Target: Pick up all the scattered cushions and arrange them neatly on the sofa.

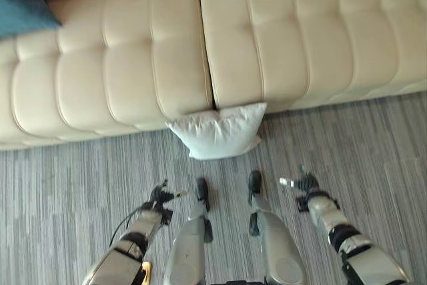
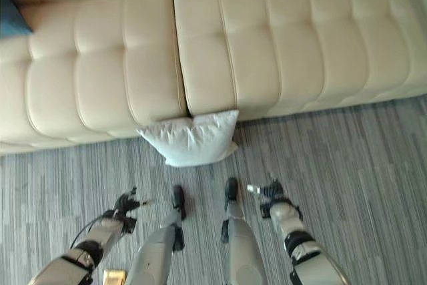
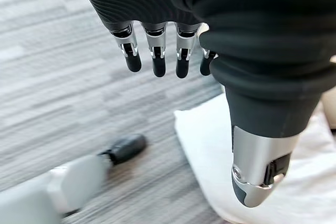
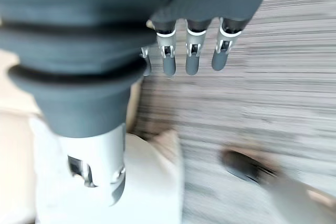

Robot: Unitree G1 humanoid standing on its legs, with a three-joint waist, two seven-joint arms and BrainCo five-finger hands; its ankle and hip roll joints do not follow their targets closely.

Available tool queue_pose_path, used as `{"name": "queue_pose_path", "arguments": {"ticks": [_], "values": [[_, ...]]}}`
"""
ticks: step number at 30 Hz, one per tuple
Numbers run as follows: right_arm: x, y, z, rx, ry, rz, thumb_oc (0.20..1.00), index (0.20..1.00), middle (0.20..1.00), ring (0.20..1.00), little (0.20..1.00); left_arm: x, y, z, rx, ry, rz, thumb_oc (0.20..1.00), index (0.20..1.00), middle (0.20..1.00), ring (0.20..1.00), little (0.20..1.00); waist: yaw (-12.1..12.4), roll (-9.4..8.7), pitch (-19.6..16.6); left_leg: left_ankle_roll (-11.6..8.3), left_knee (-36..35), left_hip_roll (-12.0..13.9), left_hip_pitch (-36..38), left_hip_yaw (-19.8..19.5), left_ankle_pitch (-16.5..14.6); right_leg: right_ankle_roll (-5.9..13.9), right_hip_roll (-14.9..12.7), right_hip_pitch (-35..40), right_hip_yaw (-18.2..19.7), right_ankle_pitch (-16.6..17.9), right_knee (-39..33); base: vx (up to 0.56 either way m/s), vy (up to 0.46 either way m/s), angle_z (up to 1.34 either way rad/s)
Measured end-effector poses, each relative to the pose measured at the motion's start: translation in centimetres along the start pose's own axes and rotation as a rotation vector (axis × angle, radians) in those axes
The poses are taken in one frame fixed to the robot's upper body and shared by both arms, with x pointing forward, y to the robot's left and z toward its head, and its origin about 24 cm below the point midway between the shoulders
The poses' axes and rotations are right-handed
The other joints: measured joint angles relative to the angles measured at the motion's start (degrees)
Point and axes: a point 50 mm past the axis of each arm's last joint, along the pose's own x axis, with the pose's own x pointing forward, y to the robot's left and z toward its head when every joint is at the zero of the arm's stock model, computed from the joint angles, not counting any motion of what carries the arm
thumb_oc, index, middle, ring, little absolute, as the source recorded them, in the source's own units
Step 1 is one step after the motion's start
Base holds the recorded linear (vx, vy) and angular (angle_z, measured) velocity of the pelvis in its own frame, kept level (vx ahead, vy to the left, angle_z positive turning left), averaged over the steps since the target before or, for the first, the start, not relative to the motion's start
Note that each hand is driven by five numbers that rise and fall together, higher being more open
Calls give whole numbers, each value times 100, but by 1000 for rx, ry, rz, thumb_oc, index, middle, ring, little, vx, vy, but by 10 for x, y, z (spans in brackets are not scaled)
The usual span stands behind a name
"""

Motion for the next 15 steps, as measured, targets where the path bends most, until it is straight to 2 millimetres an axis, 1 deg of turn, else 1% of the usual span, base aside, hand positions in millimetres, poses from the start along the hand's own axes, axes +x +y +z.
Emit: {"name": "queue_pose_path", "arguments": {"ticks": [1,2,3,4,5,6,7,8,10,12,14,15], "values": [[14,-18,58,18,-176,-72,1000,1000,1000,1000,1000,11,16,58,-7,-182,55,1000,1000,1000,1000,1000,5,79,375,32,171,31,-398,-8,99,-158,10,-327,-95,119,96,-134,-82,22],[18,-28,96,39,-286,-118,1000,1000,1000,1000,1000,13,29,96,-29,-286,103,1000,1000,1000,1000,1000,12,87,440,20,311,67,-857,-64,107,-194,33,-794,-99,109,273,-77,-46,15],[18,-29,123,60,-363,-138,1000,1000,1000,1000,1000,15,43,119,-22,-337,155,1000,1000,1000,1000,1000,17,82,455,14,515,98,-1254,-136,103,-288,37,-1203,-113,27,545,35,-54,17],[18,-32,134,84,-392,-172,1000,1000,1000,1000,1000,15,52,132,-19,-364,195,1000,1000,1000,1000,1000,24,84,457,-11,760,90,-1556,-169,81,-338,-26,-1544,-134,-167,954,81,-17,21],[17,-34,147,111,-426,-203,1000,1000,1000,1000,1000,13,69,140,-8,-387,255,1000,1000,1000,1000,1000,42,85,457,-74,955,85,-1793,-186,-36,-347,-72,-1882,-132,-406,1373,103,-31,18],[16,-35,154,123,-447,-220,1000,1000,1000,1000,1000,11,83,143,3,-402,294,1000,1000,1000,1000,1000,45,84,456,-81,1048,80,-1929,-219,-115,-343,-115,-2097,-132,-570,1651,26,-17,18],[15,-38,160,147,-476,-244,1000,1000,1000,1000,1000,8,98,145,13,-416,345,1000,1000,1000,1000,1000,41,88,449,-81,1132,73,-2109,-273,-115,-356,-170,-2352,-122,-651,1927,29,-36,25],[12,-44,173,170,-523,-282,1000,1000,1000,1000,1000,3,117,153,25,-444,414,1000,1000,1000,1000,1000,43,90,445,-74,1373,37,-2440,-307,-166,-410,-252,-2720,-124,-796,2300,18,-28,25],[8,-51,196,204,-586,-316,1000,1000,1000,1000,1000,-2,140,160,32,-451,503,1000,1000,1000,1000,1000,94,88,446,-80,1709,45,-2958,-333,-241,-434,-259,-3193,-125,-840,2551,16,-27,10],[6,-53,208,208,-619,-335,1000,1000,1000,1000,1000,-3,140,170,25,-470,526,1000,1000,1000,1000,1000,146,83,444,-75,1936,70,-3275,-386,-291,-459,-281,-3478,-127,-867,2737,3,-19,5],[0,-54,227,233,-685,-340,1000,1000,1000,1000,1000,-5,136,188,45,-520,531,1000,1000,1000,1000,1000,136,70,437,-64,2106,47,-3656,-442,-309,-465,-317,-3822,-142,-891,2872,8,-49,8],[-8,-54,249,261,-755,-347,1000,1000,1000,1000,1000,-9,125,211,72,-594,505,1000,1000,1000,1000,1000,100,51,433,-57,2246,20,-4112,-474,-298,-405,-342,-4243,-132,-862,2953,47,-71,5]]}}
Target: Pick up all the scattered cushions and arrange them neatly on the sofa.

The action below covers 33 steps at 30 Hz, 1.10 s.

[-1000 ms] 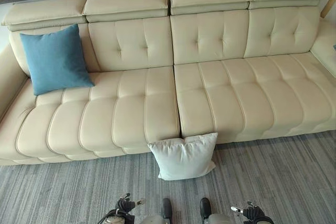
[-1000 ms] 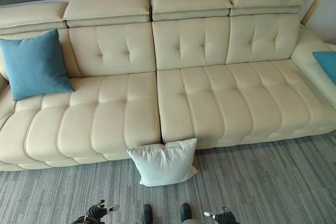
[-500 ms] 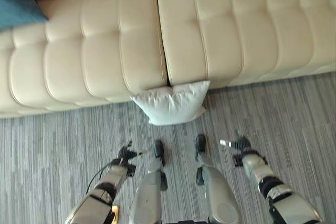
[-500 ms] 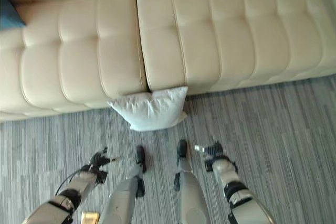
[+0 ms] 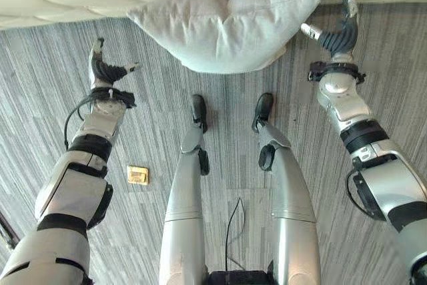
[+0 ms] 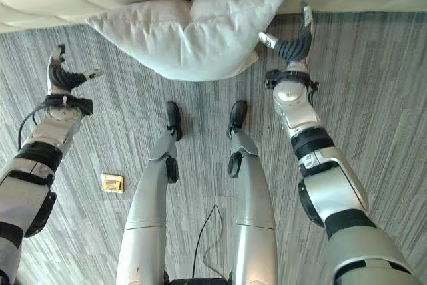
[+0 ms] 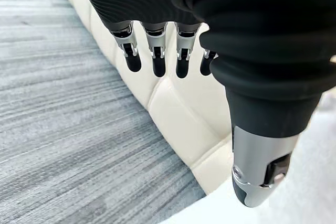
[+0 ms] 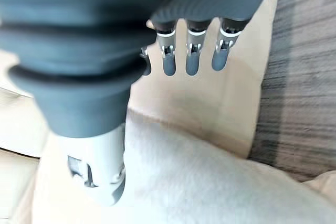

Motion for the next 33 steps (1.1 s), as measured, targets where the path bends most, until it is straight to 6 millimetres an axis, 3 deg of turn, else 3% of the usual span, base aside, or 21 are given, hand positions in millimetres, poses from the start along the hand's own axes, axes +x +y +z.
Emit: {"name": "queue_pose_path", "arguments": {"ticks": [3,6,8,10,11,13,14,15,16,17,18,19,20,21,24,25,27,28,29,31,33], "values": [[5,19,25,18,-70,35,1000,1000,1000,1000,1000,9,-9,30,-53,-53,4,1000,1000,1000,1000,1000,-132,-140,-64,28,245,-10,-731,-26,-59,-63,-21,-720,30,-65,181,28,-31,0],[2,25,20,6,-49,45,1000,1000,1000,1000,1000,5,-31,44,-181,-42,-36,1000,1000,1000,1000,1000,-154,-189,-37,51,451,-4,-909,-41,-42,-52,-24,-872,37,-7,348,48,-59,-1],[5,29,33,34,-78,32,1000,1000,1000,1000,1000,8,-39,70,-312,-76,-40,1000,1000,1000,1000,1000,-161,-211,-124,59,678,-13,-1231,-58,-126,-40,-78,-1193,32,-133,589,50,-50,7],[10,34,51,69,-119,32,1000,1000,1000,1000,1000,14,-34,97,-382,-133,-26,1000,1000,1000,1000,1000,-159,-218,-119,55,837,-13,-1515,-106,-123,-101,-89,-1447,13,-113,737,58,-39,4],[10,39,55,109,-115,38,1000,1000,1000,1000,1000,15,-34,102,-413,-130,-22,1000,1000,1000,1000,1000,-148,-218,-119,41,955,-10,-1606,-116,-188,-129,-92,-1536,25,-128,831,64,-22,-1],[4,62,76,466,-44,45,1000,1000,1000,1000,1000,13,-46,145,-528,-176,-69,1000,1000,1000,1000,1000,-100,-217,-120,125,1416,-15,-1940,-124,-375,-86,-148,-1870,73,-302,1242,56,-4,4],[4,66,82,669,8,34,1000,1000,1000,1000,1000,9,-53,155,-602,-170,-101,561,561,561,561,561,-56,-215,-120,94,1464,-33,-2045,-106,-397,-89,-174,-1998,104,-306,1336,48,17,7],[3,67,80,796,53,31,464,464,464,464,464,4,-61,155,-675,-147,-132,200,200,200,200,200,14,-215,-120,91,1470,-39,-2056,-102,-397,-124,-178,-2020,114,-329,1351,27,22,5],[5,63,74,922,91,27,200,200,200,200,200,-2,-70,150,-760,-108,-166,200,200,200,200,200,40,-213,-121,92,1458,-62,-2010,-77,-393,-158,-179,-2002,163,-349,1356,7,9,3],[2,66,69,1046,144,30,200,200,200,200,200,-11,-86,145,-896,-36,-201,200,200,200,200,200,61,-212,-122,117,1395,-83,-1883,-32,-365,-148,-187,-1907,208,-333,1316,0,0,0],[-16,79,57,1194,218,44,200,200,200,200,200,-28,-112,119,-1003,107,-239,200,200,200,200,200,-21,-212,-122,170,1073,-97,-1381,2,-273,-59,-179,-1428,205,-210,1022,-49,-6,-3],[-51,83,20,1203,255,99,200,200,200,200,200,-63,-142,58,-964,271,-314,200,200,200,200,200,-153,-209,-866,96,812,-119,-1238,20,-220,7,-162,-1302,203,-196,793,-104,9,-10],[-72,74,28,1300,187,155,200,200,200,200,200,-95,-165,49,-988,316,-408,200,200,200,200,200,-237,-202,-1369,96,828,-119,-1445,13,-217,-28,-117,-1463,192,-105,743,-189,35,-11],[-74,75,37,1322,151,187,200,200,200,200,200,-102,-170,53,-1010,319,-434,200,200,200,200,200,-264,-200,-1367,110,754,-116,-1383,44,-199,-7,-104,-1418,212,-78,617,-175,39,-13],[-75,75,42,1314,121,222,200,200,200,200,200,-107,-172,53,-1021,324,-452,200,200,200,200,200,-270,-187,-1198,151,228,-115,-879,168,14,76,-75,-968,223,101,182,-83,18,-7],[-83,73,28,1279,145,212,200,200,200,200,200,-111,-168,39,-1014,345,-434,200,200,200,200,200,-267,-140,-1178,130,-204,-121,-183,194,43,171,-14,-354,320,187,-163,-41,16,-8],[-89,64,23,1275,108,215,200,200,200,200,200,-106,-154,42,-1069,292,-402,200,200,200,200,200,-263,-89,-1511,119,-296,-132,-119,166,20,158,2,-301,334,100,-255,-29,37,-5],[-92,47,22,1267,72,211,200,200,200,200,200,-101,-138,47,-1034,187,-394,200,200,200,200,200,-246,-88,-1510,107,-345,-137,-13,168,61,260,-3,-203,332,175,-261,0,0,0],[-103,33,3,1172,90,200,200,200,200,200,200,-100,-128,41,-926,117,-388,200,200,200,200,200,-237,-92,-1481,81,-488,-142,311,170,126,254,2,126,306,185,-399,-2,-1,-3],[-128,28,-30,1112,216,143,200,200,200,200,200,-106,-125,29,-856,106,-363,200,200,200,200,200,-248,-91,-1481,86,-835,-157,1112,185,132,226,25,902,298,206,-718,-88,5,-7],[-141,25,-42,1083,256,123,200,200,200,200,200,-109,-116,30,-859,69,-343,200,200,200,200,200,-279,-83,-1489,105,-1174,-187,1643,192,205,197,24,1376,267,263,-915,-13,-10,0]]}}
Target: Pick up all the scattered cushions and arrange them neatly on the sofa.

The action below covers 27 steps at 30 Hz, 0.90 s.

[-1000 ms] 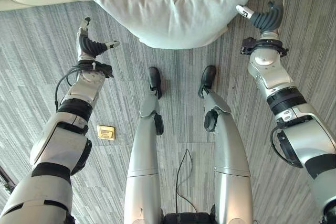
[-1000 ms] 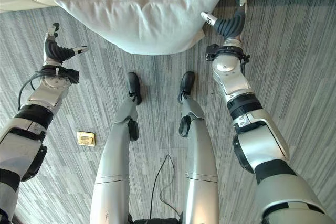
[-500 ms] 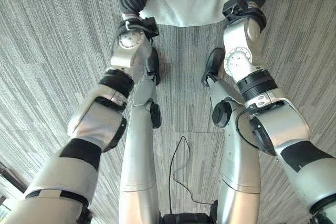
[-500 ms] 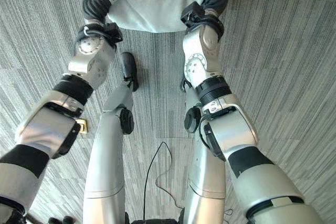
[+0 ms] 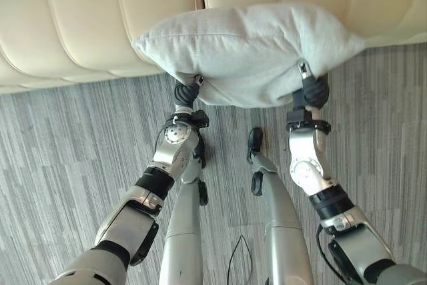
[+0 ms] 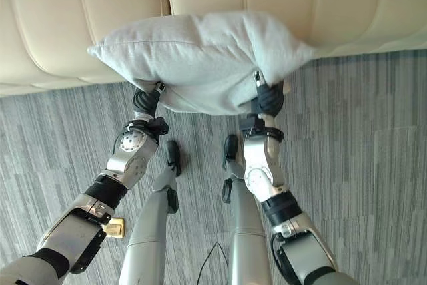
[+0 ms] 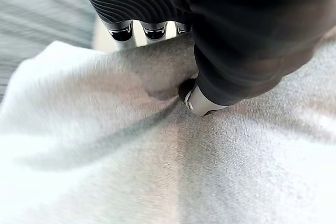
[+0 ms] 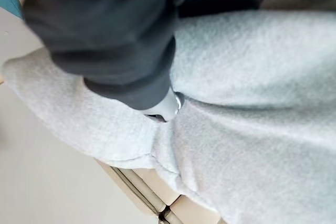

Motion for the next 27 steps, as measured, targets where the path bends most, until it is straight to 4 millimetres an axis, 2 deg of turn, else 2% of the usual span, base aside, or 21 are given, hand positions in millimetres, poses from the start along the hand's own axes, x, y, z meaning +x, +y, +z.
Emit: {"name": "queue_pose_path", "arguments": {"ticks": [2,4,6,9,12,14,15,17,21,23,26,27], "values": [[-6,-9,-1,-35,14,-17,200,200,200,200,200,-6,4,9,13,-51,-14,200,200,200,200,200,-6,-1,0,-14,-227,-10,372,-11,18,111,1,359,-44,-79,-172,38,-3,2],[-13,-17,-3,-56,47,-37,200,200,200,200,200,-20,3,15,-8,-100,-31,200,200,200,200,200,5,2,-1,-5,-599,-20,957,-6,108,69,29,901,-61,16,-456,66,-20,-2],[-21,-21,-5,-74,73,-32,200,200,200,200,200,-31,7,27,-43,-151,-30,200,200,200,200,200,34,8,-6,-4,-832,-18,1478,-14,112,116,45,1424,-107,0,-647,103,-23,-1],[-47,-39,-18,-104,169,-79,200,200,200,200,200,-46,14,14,-63,-114,-8,200,200,200,200,200,64,26,-71,-3,-1334,27,2650,-45,133,155,137,2691,-257,34,-1269,147,-3,4],[-55,-43,-23,-100,203,-91,200,200,200,200,200,-52,20,7,-58,-91,8,200,200,200,200,200,72,35,-314,-3,-1536,35,2997,-21,137,212,191,3143,-260,172,-1713,136,-10,-5],[-65,-52,-27,-124,255,-111,200,200,200,200,200,-64,30,-7,-46,-36,31,200,200,200,200,200,65,55,-401,-4,-1760,38,3532,-7,136,251,252,3817,-277,340,-2265,171,-26,-4],[-71,-56,-28,-131,271,-119,200,200,200,200,200,-72,34,-14,-41,-7,37,200,200,200,200,200,60,68,-539,-5,-1829,39,3623,-6,135,269,277,3980,-287,410,-2471,132,-20,-2],[-79,-61,-27,-158,294,-123,200,200,200,200,200,-83,40,-21,-40,26,41,200,200,200,200,200,54,62,-548,-61,-1832,42,3867,-11,93,272,303,4363,-328,522,-2778,114,-22,1],[-90,-68,-20,-212,318,-111,200,200,200,200,200,-106,45,-26,-58,63,35,200,200,200,200,200,58,84,-685,-90,-1835,108,4139,0,66,275,376,4621,-278,512,-2778,91,-50,-6],[-95,-71,-20,-218,331,-122,200,200,200,200,200,-111,48,-30,-60,87,32,200,200,200,200,200,53,104,-810,-186,-1868,143,4180,5,-12,327,408,4648,-254,457,-2779,74,-70,-8],[-104,-78,-20,-228,353,-148,200,200,200,200,200,-121,50,-39,-57,141,23,200,200,200,200,200,63,226,-1004,-178,-1871,232,4194,-5,-14,287,495,4658,-249,472,-2779,49,-194,-5],[-104,-78,-20,-233,354,-146,200,200,200,200,200,-124,50,-42,-59,155,28,200,200,200,200,200,84,241,-1014,-240,-1834,294,4192,-19,30,217,569,4658,-250,472,-2778,-51,-203,-1]]}}
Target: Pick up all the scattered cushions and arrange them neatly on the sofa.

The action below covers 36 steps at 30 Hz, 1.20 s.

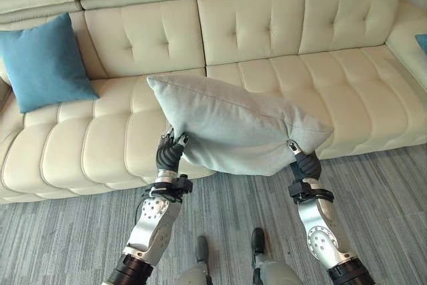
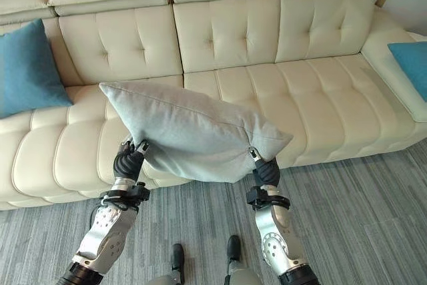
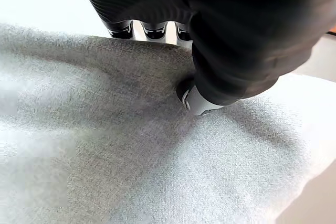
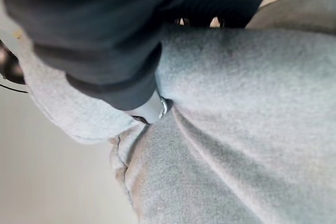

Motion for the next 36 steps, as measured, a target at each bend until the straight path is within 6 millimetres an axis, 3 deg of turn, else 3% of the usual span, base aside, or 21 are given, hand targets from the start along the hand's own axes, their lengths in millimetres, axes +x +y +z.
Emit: {"name": "queue_pose_path", "arguments": {"ticks": [4,6,10,12,13,14,15,16,17,18,19,20,21,23,25,26,28,30,32,33,36], "values": [[-2,-4,0,-22,10,-2,200,200,200,200,200,0,-1,-2,-6,12,1,200,200,200,200,200,121,-16,11,-83,474,108,-287,-79,31,-171,163,-38,-50,-10,7,-50,-123,8],[-2,-6,0,-25,10,-10,200,200,200,200,200,3,-2,-5,-3,21,-6,200,200,200,200,200,123,-139,90,-153,1311,61,-766,-260,38,-366,85,-104,-57,-135,153,36,-95,19],[-6,-9,-3,-35,25,-22,200,200,200,200,200,2,4,-15,12,64,21,200,200,200,200,200,277,-267,259,-330,2689,2,-1413,-651,177,-519,82,-18,-84,-247,218,97,-60,7],[-6,-9,-4,-33,27,-23,200,200,200,200,200,2,4,-15,12,64,23,200,200,200,200,200,222,-411,377,-211,2247,-379,-1412,-617,-96,-529,-92,-56,-30,-276,59,193,-12,-6],[-6,-10,-2,-40,25,-24,200,200,200,200,200,2,3,-17,5,69,25,200,200,200,200,200,214,-363,405,-98,1832,-491,-1280,-612,-172,-390,-79,-84,13,-372,8,265,22,-25],[-4,-12,0,-51,20,-24,200,200,200,200,200,2,1,-17,-2,69,22,200,200,200,200,200,257,-168,442,-128,1458,-372,-1162,-634,-411,-439,84,-221,12,-362,258,298,44,-19],[-4,-15,-1,-56,24,-40,200,200,200,200,200,6,0,-17,3,70,10,200,200,200,200,200,230,-98,511,-171,1367,-281,-1170,-628,-535,-527,172,-235,-54,-258,317,256,45,-23],[-5,-15,-4,-55,34,-46,200,200,200,200,200,10,1,-16,16,72,9,200,200,200,200,200,289,-263,592,-118,1216,-331,-1172,-606,-573,-505,89,-367,-13,-293,405,339,68,-12],[-5,-16,-2,-74,34,-37,200,200,200,200,200,10,1,-17,11,78,15,200,200,200,200,200,372,-100,586,-65,1086,-172,-1271,-639,-836,-306,259,-445,10,-369,439,350,69,-63],[0,-15,1,-77,18,-38,200,200,200,200,200,11,0,-15,10,74,9,200,200,200,200,200,610,62,672,-81,1076,42,-1348,-406,-502,-415,391,-950,0,-1080,2200,379,82,-42],[-1,-15,-5,-60,32,-63,200,200,200,200,200,8,4,-15,37,80,4,200,200,200,200,200,661,-94,653,-88,1329,-55,-1369,-329,-502,-310,302,-846,15,-1898,3318,554,199,-2],[5,-11,-7,-63,38,-57,200,200,200,200,200,8,12,-15,62,92,25,200,200,200,200,200,731,-241,735,-117,2072,-227,-1597,-312,-585,-493,254,147,261,-2648,2428,574,244,26],[7,-6,-8,-55,36,-54,200,200,200,200,200,9,14,-13,67,85,30,200,200,200,200,200,957,-333,732,-160,1989,-250,-1854,-221,-573,-553,198,231,504,-2594,2072,601,283,19],[11,-2,-7,-42,29,-48,200,200,200,200,200,11,16,-10,55,70,47,200,200,200,200,200,1018,-403,825,-152,919,-318,-1830,58,-510,-338,73,770,937,-1993,1296,366,211,0],[11,-1,-9,-53,41,-42,200,200,200,200,200,9,16,-11,38,63,57,200,200,200,200,200,1075,-230,760,-111,333,-118,-1610,-4,-387,-80,0,1466,1040,-1982,694,409,227,-37],[11,1,-8,-61,41,-32,200,200,200,200,200,10,17,-9,46,56,55,200,200,200,200,200,1123,-215,723,-60,382,-76,-1519,48,-35,38,-107,1697,1153,-2074,538,417,222,-72],[11,4,-9,-66,41,-20,200,200,200,200,200,13,23,-3,82,47,54,200,200,200,200,200,1071,-484,669,249,912,-443,-1660,308,193,251,-591,1580,1257,-2073,850,326,178,-63],[13,8,-8,-72,33,-5,200,200,200,200,200,15,23,1,97,35,44,200,200,200,200,200,1015,-572,609,736,1105,-706,-1524,521,32,490,-935,1524,1247,-1785,1157,227,126,-36],[14,14,-2,-58,4,13,200,200,200,200,200,21,18,9,96,1,25,200,200,200,200,200,973,-662,528,1054,1104,-884,-1377,562,-101,666,-964,1494,1224,-1739,1159,206,156,-4],[16,17,3,-58,-17,27,200,200,200,200,200,24,17,14,100,-20,15,200,200,200,200,200,939,-696,498,1220,1092,-958,-1303,584,-228,857,-946,1280,1202,-1490,1357,159,161,9],[17,18,4,-72,-27,31,200,200,200,200,200,26,16,17,101,-29,10,200,200,200,200,200,880,-681,482,1320,947,-1036,-975,587,-300,1084,-1002,499,1100,-1512,3132,98,130,-5]]}}
